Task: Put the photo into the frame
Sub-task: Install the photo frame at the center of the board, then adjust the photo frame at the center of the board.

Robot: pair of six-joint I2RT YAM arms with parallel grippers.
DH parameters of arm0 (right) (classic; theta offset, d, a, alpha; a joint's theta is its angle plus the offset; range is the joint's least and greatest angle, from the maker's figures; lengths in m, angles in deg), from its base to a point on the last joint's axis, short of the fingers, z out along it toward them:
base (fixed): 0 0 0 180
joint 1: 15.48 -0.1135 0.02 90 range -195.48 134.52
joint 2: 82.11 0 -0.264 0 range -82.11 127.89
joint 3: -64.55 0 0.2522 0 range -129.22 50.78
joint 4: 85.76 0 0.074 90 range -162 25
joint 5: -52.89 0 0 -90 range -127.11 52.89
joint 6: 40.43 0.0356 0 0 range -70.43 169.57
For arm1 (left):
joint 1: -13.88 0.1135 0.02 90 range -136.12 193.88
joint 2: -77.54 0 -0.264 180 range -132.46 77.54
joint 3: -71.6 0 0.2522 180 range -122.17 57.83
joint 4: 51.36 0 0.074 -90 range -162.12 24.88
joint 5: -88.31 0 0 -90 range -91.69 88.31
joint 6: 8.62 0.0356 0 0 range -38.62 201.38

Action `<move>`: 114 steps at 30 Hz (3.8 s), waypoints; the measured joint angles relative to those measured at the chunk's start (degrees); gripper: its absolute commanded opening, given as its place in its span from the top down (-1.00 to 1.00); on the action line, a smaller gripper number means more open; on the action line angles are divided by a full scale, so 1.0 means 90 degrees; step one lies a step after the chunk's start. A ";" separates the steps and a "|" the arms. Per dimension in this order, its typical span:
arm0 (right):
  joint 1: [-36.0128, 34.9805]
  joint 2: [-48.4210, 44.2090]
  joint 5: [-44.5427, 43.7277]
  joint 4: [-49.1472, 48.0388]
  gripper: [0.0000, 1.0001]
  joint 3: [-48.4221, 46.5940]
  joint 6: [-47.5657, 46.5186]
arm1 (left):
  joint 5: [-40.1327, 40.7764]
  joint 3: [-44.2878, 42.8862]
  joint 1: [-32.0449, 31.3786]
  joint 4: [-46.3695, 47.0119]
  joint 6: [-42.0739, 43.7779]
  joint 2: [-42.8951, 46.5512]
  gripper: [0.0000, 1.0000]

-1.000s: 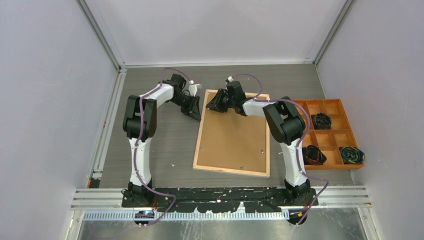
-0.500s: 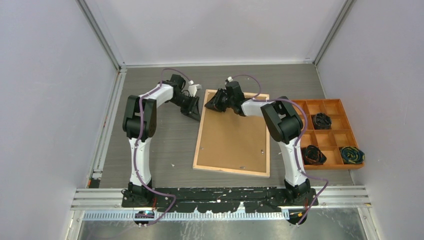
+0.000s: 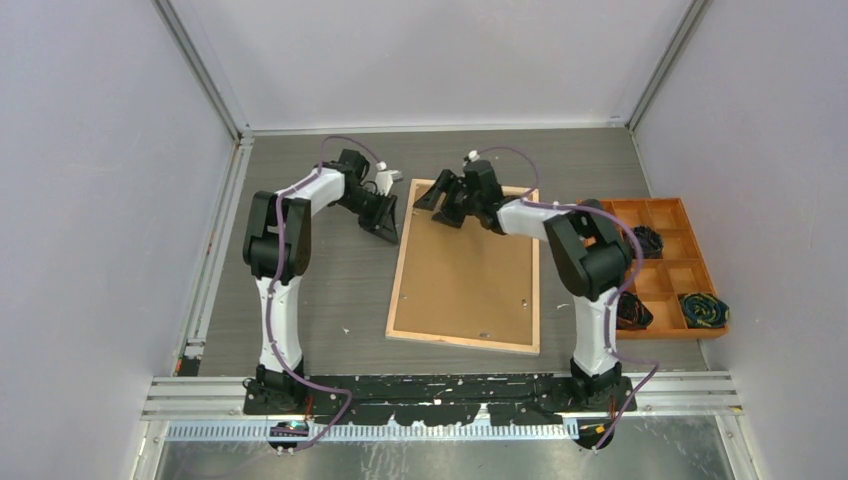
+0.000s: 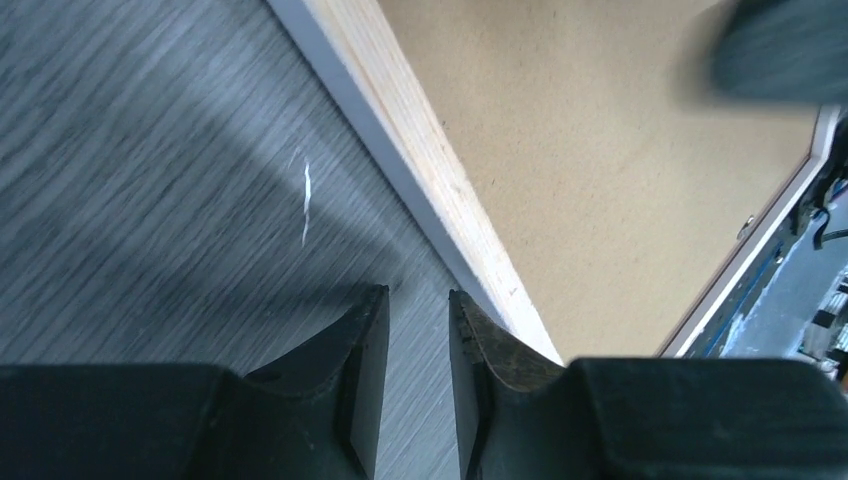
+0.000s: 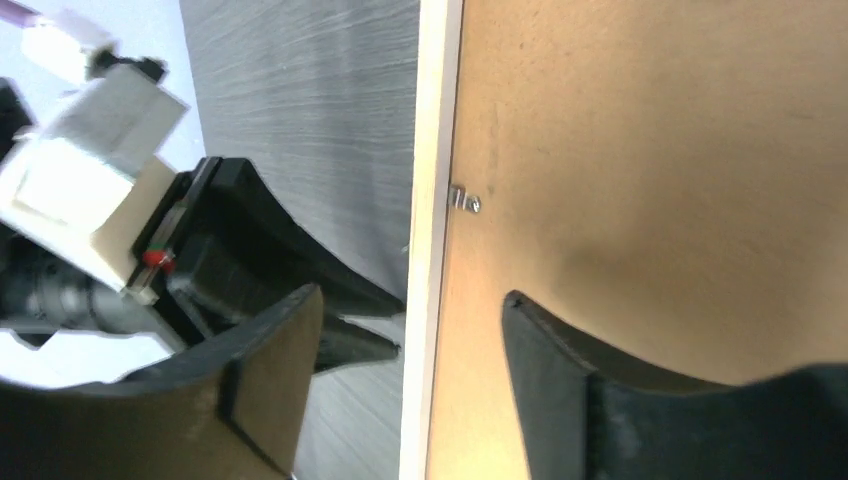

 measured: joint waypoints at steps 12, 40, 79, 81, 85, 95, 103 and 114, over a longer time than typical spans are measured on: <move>0.2103 -0.3636 -0.2722 0.1926 -1.00 0.1571 -0.0816 | 0.0733 0.1596 -0.0051 -0.0019 0.0775 0.1350 -0.04; 0.0539 0.2006 -0.1649 0.3143 -1.00 -0.4379 -0.0464 | 0.1994 0.3429 -0.2582 -0.0274 0.1175 0.2861 -0.31; 0.1292 -0.4915 -0.1151 0.3653 -1.00 0.3925 0.0036 | 0.1600 0.1302 0.2089 0.0199 0.2067 0.1239 0.13; 0.1484 -0.4515 -0.0954 0.3288 -1.00 0.3874 0.0078 | 0.1554 0.1484 0.1984 0.0248 0.2246 0.1353 0.13; 0.1812 -0.3891 -0.0716 0.3164 -1.00 0.3519 0.0049 | 0.1576 0.1821 0.1846 0.0194 0.2805 0.1598 0.15; 0.2164 -0.2786 -0.0838 0.3271 -1.00 0.2232 -0.0471 | 0.1486 0.2749 0.1569 -0.0755 0.4153 0.2293 0.16; 0.2096 -0.3014 -0.1520 0.4041 -0.82 0.1098 -0.0882 | 0.0758 0.3089 0.1705 -0.1797 0.4337 0.2773 0.10; -0.0461 -0.3196 -0.1664 0.3534 -0.46 0.0721 -0.0585 | 0.0199 0.2239 0.2050 -0.1195 0.2395 0.1889 0.43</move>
